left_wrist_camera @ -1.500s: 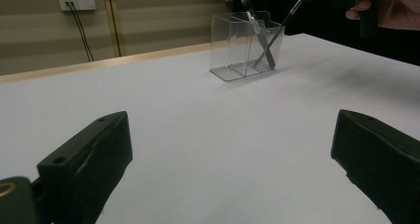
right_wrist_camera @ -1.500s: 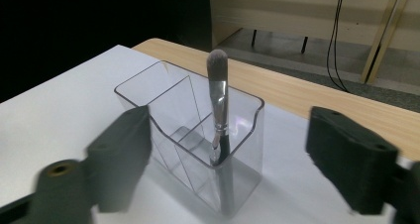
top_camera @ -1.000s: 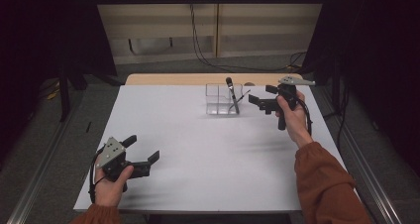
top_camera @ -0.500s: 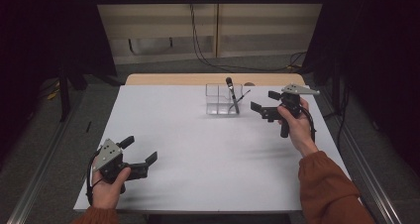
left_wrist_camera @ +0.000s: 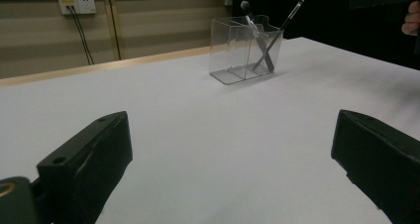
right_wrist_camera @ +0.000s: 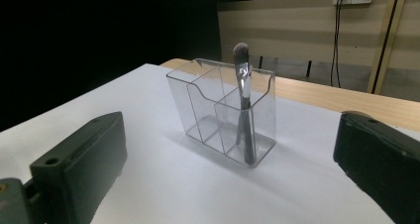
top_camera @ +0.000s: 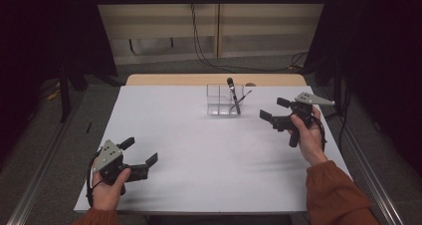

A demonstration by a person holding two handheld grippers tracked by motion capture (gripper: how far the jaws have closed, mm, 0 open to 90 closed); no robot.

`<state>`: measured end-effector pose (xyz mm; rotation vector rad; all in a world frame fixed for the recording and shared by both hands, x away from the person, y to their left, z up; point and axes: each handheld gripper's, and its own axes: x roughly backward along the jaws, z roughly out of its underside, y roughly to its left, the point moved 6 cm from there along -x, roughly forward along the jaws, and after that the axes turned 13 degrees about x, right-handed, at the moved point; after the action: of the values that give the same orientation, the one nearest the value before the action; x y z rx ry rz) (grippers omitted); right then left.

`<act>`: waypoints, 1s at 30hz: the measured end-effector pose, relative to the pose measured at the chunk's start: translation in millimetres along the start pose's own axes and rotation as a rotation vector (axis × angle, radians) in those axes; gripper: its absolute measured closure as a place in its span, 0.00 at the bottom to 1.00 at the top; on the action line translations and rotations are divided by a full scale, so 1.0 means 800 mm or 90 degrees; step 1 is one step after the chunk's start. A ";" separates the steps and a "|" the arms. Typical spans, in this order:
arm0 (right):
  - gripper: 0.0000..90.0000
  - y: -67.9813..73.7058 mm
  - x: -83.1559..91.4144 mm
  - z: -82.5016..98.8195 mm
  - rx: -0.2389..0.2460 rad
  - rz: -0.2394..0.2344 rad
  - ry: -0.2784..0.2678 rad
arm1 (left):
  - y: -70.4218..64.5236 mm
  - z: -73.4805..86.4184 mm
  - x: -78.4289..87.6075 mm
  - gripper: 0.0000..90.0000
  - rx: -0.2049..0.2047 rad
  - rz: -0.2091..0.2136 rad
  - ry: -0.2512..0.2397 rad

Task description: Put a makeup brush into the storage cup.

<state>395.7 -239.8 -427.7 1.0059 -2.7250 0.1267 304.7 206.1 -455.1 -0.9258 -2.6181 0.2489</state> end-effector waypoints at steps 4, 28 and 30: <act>0.00 0.000 0.013 0.002 0.009 0.026 -0.001 | 0.000 0.000 0.001 0.03 -0.001 0.000 0.000; 0.00 0.032 0.056 0.040 0.027 0.066 0.016 | -0.003 0.000 0.009 0.02 -0.004 -0.005 -0.007; 0.00 0.034 0.062 0.043 0.024 0.069 0.019 | -0.002 0.000 0.011 0.02 -0.004 -0.008 -0.008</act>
<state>335.3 -255.7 -449.0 0.8593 -2.7592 0.2101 297.1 210.7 -452.4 -0.9129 -2.6364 0.2445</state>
